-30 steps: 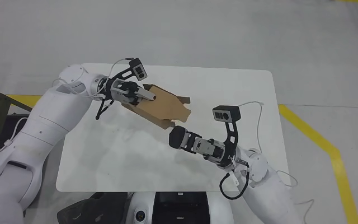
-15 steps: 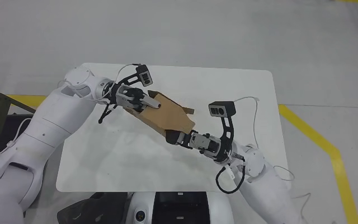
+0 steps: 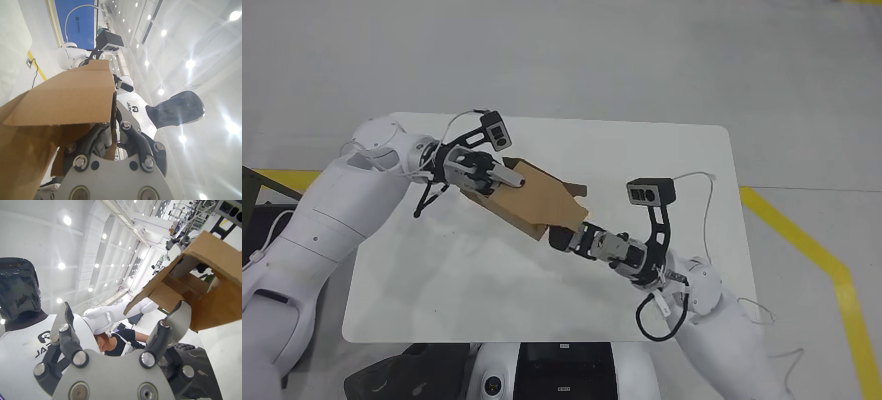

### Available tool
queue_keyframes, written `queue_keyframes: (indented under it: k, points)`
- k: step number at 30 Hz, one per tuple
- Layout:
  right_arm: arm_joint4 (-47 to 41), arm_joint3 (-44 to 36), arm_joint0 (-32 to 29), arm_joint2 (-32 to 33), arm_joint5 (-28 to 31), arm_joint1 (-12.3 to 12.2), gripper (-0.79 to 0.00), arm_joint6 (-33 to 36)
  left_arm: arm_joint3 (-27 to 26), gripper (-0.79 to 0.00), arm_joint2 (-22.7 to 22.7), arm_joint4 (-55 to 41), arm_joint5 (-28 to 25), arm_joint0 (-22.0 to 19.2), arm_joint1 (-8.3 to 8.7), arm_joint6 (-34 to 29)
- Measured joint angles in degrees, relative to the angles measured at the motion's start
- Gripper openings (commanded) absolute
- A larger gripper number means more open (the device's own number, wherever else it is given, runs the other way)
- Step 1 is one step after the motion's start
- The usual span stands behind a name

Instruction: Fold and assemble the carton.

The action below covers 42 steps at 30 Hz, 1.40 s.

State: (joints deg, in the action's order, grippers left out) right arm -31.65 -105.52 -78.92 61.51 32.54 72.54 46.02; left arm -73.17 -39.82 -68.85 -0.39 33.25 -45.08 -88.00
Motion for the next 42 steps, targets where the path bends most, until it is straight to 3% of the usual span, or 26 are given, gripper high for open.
queue_keyframes:
  k: [8,16,27,42]
  points:
    - [-2.12,-0.96,-2.72,6.15,1.64,-0.9,0.0,-0.5,-0.32,-0.785,-0.01,-0.43,0.36,0.66,0.62,0.0]
    - [-1.35,2.0,-0.65,7.79,1.17,-0.83,0.0,-3.76,-2.5,-0.785,0.43,-0.7,1.14,1.22,1.22,0.0]
    - [-2.57,2.92,1.61,5.47,0.99,-0.47,0.0,-1.91,-3.37,-0.785,1.32,-0.98,1.82,1.17,1.92,0.0]
    - [-1.34,1.34,2.37,-0.16,0.07,0.06,0.0,1.27,-2.61,-0.785,2.48,-1.45,1.05,-0.08,1.54,0.0]
